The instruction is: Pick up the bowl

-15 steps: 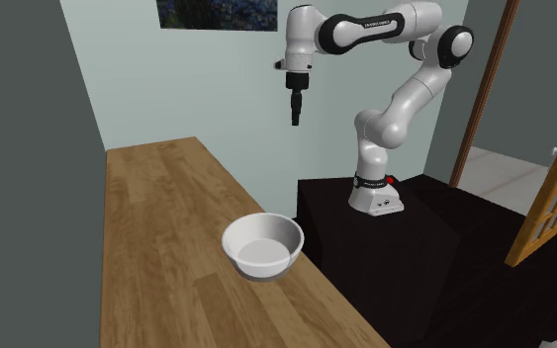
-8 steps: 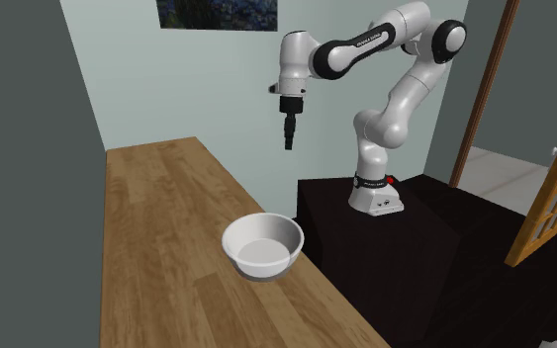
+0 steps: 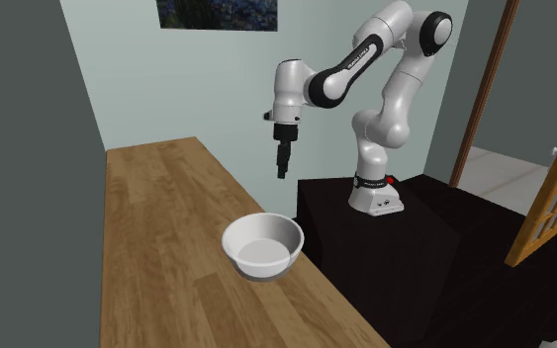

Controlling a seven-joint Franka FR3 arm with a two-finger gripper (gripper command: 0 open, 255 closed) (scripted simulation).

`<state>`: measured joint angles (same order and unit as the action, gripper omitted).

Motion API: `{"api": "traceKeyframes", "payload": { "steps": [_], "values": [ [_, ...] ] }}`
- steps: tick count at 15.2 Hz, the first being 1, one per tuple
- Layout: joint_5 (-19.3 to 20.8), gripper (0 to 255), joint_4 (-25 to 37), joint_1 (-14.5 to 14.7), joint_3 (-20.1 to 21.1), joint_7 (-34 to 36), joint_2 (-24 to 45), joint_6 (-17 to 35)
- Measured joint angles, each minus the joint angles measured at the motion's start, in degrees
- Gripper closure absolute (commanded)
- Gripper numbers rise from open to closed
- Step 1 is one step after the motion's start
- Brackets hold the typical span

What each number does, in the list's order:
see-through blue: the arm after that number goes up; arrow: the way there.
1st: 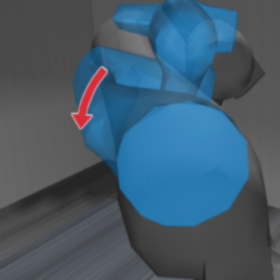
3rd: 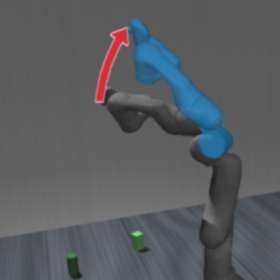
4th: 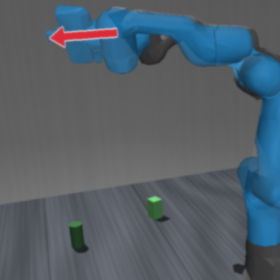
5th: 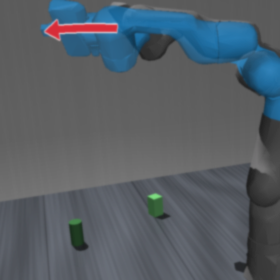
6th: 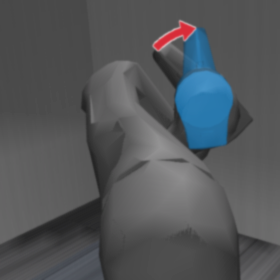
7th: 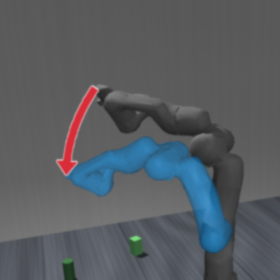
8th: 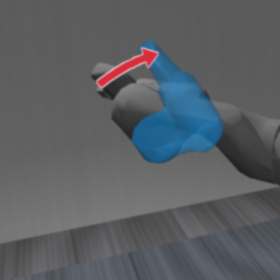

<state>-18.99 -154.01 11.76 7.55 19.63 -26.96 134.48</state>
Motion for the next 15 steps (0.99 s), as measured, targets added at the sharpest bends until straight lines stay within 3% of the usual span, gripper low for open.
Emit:
{"api": "traceKeyframes", "payload": {
  "steps": [9, 15],
  "values": [
    [-12.0, 0, 5.9, 6.0, 2.5, -1.8, 20.2, 18.4],
    [-17.2, 0, 6.0, 7.3, 3.1, -5.7, 25.8, 24.2]
  ]
}}
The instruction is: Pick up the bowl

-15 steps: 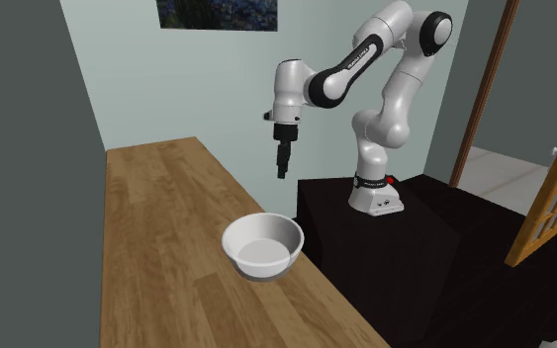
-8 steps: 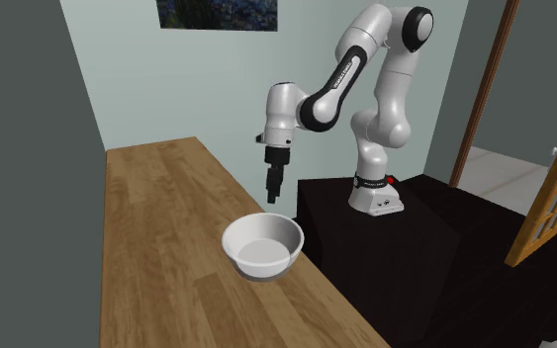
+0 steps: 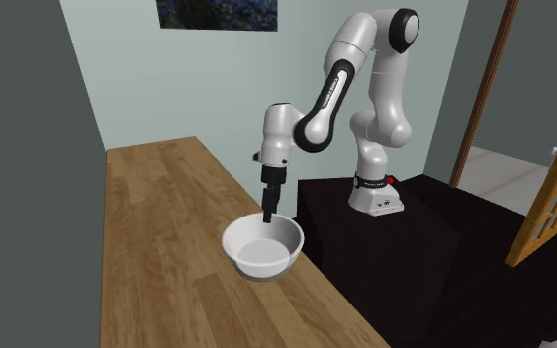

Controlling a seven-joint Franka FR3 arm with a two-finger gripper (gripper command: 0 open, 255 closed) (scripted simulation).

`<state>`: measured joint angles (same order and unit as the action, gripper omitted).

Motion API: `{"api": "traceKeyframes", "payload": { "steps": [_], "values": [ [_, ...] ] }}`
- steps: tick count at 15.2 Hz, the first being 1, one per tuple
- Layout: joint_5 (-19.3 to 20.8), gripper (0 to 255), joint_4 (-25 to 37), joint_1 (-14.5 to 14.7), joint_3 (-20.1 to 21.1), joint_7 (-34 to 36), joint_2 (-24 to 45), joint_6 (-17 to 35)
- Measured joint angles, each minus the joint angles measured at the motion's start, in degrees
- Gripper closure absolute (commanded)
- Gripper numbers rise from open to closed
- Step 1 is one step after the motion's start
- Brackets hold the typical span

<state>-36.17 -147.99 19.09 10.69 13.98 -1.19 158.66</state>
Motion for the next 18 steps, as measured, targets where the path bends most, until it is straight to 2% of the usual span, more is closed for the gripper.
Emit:
{"api": "traceKeyframes", "payload": {
  "steps": [2, 3, 13, 18],
  "values": [
    [-1.6, 0, 0.1, 0.3, 0.3, -1.3, 1.6, 1.6],
    [-2.0, 255, 0.1, 0.3, 0.3, -1.8, 2.0, 1.9],
    [-2.4, 255, 0.1, 0.3, 0.3, -2.3, 2.3, 2.2],
    [0.9, 255, -0.1, -0.1, -0.1, 0.9, -1.0, -0.9]
  ]
}}
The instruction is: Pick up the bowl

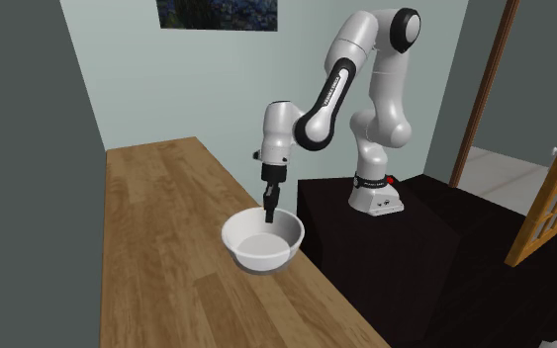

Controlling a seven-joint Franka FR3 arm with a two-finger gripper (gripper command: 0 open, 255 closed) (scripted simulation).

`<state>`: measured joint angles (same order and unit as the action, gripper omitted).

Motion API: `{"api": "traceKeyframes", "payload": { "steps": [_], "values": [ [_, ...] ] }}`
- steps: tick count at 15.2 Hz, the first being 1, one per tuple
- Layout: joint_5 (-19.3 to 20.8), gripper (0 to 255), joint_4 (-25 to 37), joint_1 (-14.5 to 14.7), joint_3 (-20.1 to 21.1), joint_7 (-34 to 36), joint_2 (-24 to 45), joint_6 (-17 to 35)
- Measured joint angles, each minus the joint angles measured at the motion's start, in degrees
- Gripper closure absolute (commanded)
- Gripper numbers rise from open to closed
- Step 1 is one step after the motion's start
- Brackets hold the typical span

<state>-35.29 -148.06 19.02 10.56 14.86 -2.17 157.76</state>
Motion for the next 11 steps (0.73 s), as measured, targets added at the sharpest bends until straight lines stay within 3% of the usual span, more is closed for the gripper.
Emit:
{"api": "traceKeyframes", "payload": {
  "steps": [11],
  "values": [
    [6.3, 255, 1.5, -1.4, -0.2, 6.5, -7.4, -8.6]
  ]
}}
